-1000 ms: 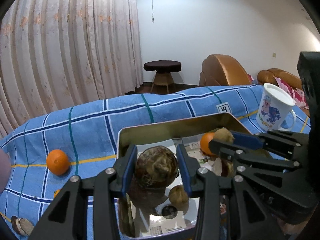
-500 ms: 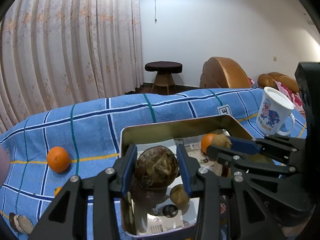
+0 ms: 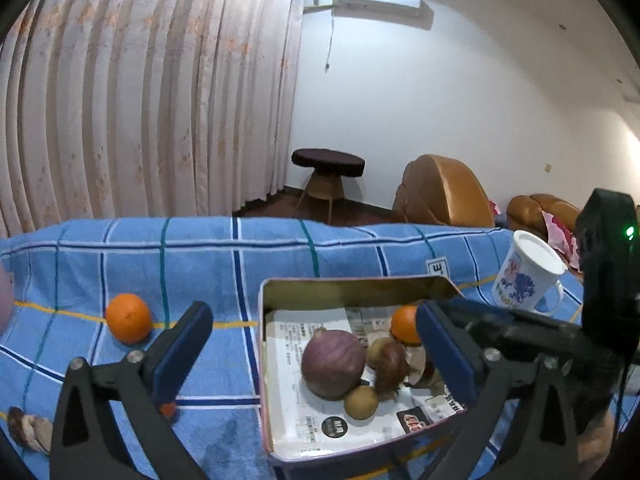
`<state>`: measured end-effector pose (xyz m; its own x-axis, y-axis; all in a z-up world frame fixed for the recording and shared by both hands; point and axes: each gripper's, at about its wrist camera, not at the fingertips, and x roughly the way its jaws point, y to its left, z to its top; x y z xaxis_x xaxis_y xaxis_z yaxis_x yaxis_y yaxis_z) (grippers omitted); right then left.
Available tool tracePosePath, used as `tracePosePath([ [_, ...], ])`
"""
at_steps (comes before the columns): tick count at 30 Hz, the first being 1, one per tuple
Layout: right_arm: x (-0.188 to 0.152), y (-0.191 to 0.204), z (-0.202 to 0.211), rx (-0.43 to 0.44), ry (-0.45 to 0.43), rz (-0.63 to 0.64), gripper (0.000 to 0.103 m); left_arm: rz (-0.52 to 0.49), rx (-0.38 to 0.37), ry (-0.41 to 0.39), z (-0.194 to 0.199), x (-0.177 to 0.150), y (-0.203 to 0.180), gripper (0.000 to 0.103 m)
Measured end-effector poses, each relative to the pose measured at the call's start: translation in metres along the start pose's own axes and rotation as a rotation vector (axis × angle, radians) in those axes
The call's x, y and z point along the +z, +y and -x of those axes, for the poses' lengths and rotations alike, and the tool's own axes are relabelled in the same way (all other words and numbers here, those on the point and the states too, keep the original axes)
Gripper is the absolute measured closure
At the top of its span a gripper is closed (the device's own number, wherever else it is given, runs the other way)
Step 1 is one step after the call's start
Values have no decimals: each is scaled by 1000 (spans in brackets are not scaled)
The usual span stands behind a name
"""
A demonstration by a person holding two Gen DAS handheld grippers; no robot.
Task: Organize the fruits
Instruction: 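Carry the potato and dark brown fruit into the pink tin and open both tools, then move both open tools from the tin toward the cake roll and dark fruit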
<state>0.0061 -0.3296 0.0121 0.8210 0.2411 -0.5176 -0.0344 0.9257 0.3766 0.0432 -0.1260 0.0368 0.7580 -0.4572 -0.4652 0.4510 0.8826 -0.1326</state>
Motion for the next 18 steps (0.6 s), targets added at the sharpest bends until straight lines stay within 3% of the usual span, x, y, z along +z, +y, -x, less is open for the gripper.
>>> tracePosePath([
  [3, 4, -3, 19, -32, -100, -22, 45, -1, 30, -36, 10, 5, 3, 0],
  [5, 5, -6, 25, -64, -138, -41, 35, 8, 51, -40, 14, 7, 8, 0],
  [6, 4, -7, 26, -80, -149, -50, 35, 14, 64, -42, 15, 6, 12, 0],
  [13, -3, 3, 18, -202, -127, -5, 35, -2, 172, -19, 14, -8, 22, 0],
  [18, -7, 11, 13, -257, -127, 53, 35, -3, 206, -5, 17, -17, 28, 0],
])
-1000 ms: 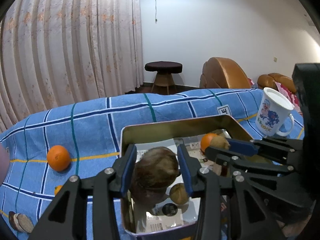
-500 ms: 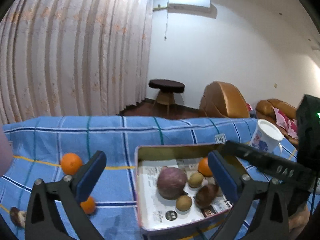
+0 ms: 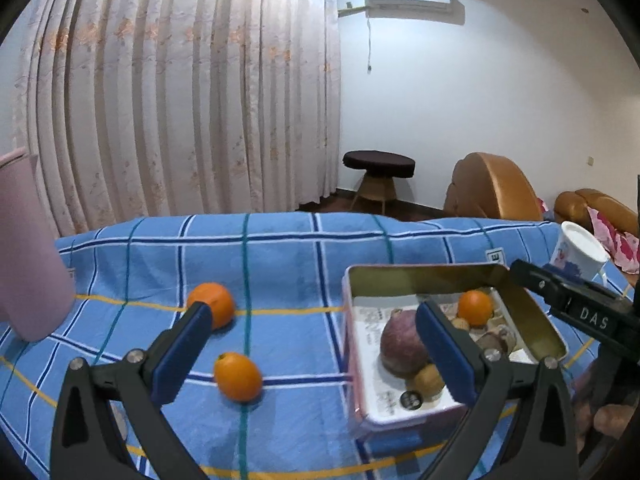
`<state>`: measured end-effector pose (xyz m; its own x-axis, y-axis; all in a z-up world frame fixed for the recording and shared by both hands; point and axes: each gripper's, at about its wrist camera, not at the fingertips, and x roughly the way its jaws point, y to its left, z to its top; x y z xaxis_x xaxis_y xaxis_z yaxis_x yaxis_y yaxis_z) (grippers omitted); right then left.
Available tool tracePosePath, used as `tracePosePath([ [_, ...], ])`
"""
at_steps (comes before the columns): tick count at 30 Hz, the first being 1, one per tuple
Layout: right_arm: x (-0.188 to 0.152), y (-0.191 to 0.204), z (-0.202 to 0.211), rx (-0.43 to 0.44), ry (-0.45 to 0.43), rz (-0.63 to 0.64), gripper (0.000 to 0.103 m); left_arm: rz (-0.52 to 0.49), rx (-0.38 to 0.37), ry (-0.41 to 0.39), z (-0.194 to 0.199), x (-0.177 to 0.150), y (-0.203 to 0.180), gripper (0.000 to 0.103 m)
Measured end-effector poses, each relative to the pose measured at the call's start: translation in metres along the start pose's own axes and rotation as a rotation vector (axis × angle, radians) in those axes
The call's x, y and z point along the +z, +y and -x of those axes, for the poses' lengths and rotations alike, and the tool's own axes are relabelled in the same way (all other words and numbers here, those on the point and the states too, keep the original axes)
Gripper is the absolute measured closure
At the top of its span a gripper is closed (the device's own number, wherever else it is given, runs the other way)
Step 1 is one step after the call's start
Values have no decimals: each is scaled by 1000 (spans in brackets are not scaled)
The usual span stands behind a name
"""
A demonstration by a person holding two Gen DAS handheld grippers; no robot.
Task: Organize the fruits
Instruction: 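Move both open tools from the tin toward the cake roll and dark fruit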
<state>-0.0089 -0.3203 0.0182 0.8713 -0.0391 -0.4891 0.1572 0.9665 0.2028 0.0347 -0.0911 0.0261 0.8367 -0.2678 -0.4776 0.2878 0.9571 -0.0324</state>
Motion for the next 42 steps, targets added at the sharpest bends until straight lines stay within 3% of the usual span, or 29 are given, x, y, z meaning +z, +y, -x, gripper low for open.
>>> tracePosePath([
  [7, -11, 13, 7, -35, -28, 33, 35, -3, 86, 12, 10, -14, 22, 0],
  [11, -14, 17, 14, -51, -58, -10, 35, 10, 111, 20, 16, -17, 39, 0],
  [17, -24, 37, 17, -32, -32, -7, 35, -11, 148, 30, 23, -26, 62, 0],
  [29, -48, 112, 21, 70, 22, 78, 35, -54, 175, 38, 35, -32, 116, 0],
  [42, -70, 211, -1, 259, 150, 212, 35, 14, 298, 82, 40, -27, 217, 0],
])
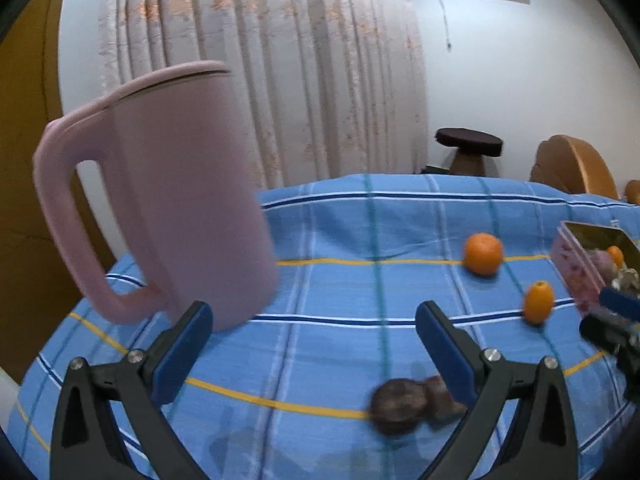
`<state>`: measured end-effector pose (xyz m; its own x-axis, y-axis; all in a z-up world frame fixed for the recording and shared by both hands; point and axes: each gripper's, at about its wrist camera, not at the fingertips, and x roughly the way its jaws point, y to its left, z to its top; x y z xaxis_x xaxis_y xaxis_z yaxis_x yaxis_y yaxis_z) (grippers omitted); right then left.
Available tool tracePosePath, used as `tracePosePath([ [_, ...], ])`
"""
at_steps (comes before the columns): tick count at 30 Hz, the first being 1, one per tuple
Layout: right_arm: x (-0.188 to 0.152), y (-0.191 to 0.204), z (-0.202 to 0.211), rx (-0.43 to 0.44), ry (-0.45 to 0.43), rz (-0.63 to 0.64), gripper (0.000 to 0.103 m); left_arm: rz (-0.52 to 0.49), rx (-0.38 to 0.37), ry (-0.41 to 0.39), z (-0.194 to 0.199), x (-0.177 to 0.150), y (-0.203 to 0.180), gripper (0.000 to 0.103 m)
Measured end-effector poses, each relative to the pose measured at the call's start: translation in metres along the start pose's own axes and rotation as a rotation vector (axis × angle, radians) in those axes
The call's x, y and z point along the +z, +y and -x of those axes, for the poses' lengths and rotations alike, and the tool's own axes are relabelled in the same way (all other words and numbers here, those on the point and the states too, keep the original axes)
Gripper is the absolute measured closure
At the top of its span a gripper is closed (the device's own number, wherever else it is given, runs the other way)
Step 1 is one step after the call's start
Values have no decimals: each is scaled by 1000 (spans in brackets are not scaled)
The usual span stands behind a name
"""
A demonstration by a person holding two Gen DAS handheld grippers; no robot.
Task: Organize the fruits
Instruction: 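Move both open tools from the tin toward the cake roll and dark fruit, then grasp the wrapped cake roll with the right tool while the left tool grasps the dark brown round fruit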
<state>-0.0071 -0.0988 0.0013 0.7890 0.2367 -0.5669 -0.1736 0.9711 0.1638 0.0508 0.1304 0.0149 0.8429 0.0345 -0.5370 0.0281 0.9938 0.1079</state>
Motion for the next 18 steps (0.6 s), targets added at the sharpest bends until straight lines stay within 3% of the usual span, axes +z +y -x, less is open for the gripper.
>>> tracePosePath([
  [7, 5, 53, -28, 170, 95, 76, 35, 74, 32, 22, -5, 4, 32, 0],
  [9, 5, 67, -39, 195, 135, 104, 40, 78, 39, 29, -6, 3, 35, 0],
  [10, 4, 74, -44, 194, 155, 122, 44, 74, 53, 33, -7, 3, 35, 0],
  [16, -4, 95, -75, 171, 256, 176, 46, 70, 71, 49, -8, 4, 39, 0],
  [18, -3, 95, -79, 173, 256, 151, 57, 73, 71, 47, -7, 4, 41, 0],
])
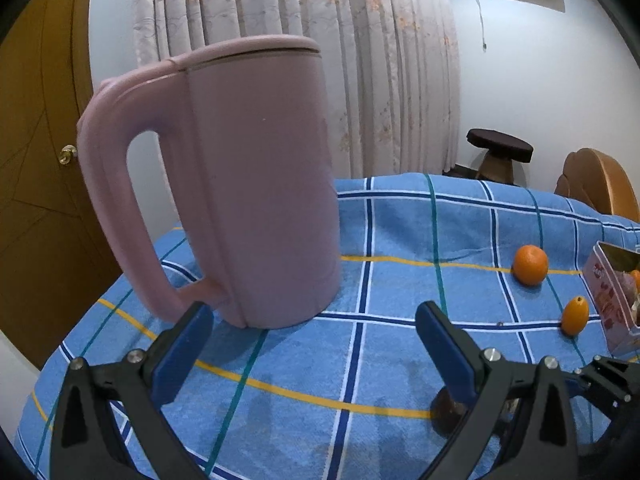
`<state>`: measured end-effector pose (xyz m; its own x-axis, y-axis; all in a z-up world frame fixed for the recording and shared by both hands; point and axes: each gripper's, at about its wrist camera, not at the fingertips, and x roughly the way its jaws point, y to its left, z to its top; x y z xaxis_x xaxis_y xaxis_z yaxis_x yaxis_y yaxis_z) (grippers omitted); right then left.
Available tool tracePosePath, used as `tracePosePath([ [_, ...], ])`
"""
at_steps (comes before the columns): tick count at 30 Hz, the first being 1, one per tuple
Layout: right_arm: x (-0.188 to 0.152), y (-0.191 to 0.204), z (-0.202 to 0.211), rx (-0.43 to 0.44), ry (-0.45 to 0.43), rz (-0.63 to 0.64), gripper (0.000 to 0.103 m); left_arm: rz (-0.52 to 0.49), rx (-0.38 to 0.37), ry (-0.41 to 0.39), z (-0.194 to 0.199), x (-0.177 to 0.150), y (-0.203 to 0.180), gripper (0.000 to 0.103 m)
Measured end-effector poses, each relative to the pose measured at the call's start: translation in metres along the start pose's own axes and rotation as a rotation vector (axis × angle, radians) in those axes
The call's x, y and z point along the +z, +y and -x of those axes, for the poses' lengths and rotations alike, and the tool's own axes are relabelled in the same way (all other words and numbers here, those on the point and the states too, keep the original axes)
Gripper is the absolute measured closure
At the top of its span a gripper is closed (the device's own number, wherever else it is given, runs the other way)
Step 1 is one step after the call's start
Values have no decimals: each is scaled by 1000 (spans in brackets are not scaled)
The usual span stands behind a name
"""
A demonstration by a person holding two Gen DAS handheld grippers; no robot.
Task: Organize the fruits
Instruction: 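Grasp the wrapped cake roll with the right tool while the left tool grasps the dark brown round fruit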
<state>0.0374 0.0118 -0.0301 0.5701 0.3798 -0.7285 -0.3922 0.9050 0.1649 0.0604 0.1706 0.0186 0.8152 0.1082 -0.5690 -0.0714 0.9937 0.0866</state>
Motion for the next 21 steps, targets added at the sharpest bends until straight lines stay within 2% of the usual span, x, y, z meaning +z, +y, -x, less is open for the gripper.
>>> tracePosePath([
  [1, 0, -2, 0, -4, -1, -9, 63, 2, 0, 1, 0, 0, 1, 0],
  [7, -5, -14, 1, 21, 6, -53, 65, 7, -12, 14, 0, 0, 2, 0],
  [13, 1, 2, -13, -80, 38, 22, 65, -20, -24, 18, -1, -1, -4, 0],
  [17, 2, -9, -11, -57, 29, -20, 70, -27, -63, 16, 1, -1, -6, 0],
  [21, -6, -33, 17, -32, -47, -112, 70, -76, -141, 40, 3, -5, -17, 0],
])
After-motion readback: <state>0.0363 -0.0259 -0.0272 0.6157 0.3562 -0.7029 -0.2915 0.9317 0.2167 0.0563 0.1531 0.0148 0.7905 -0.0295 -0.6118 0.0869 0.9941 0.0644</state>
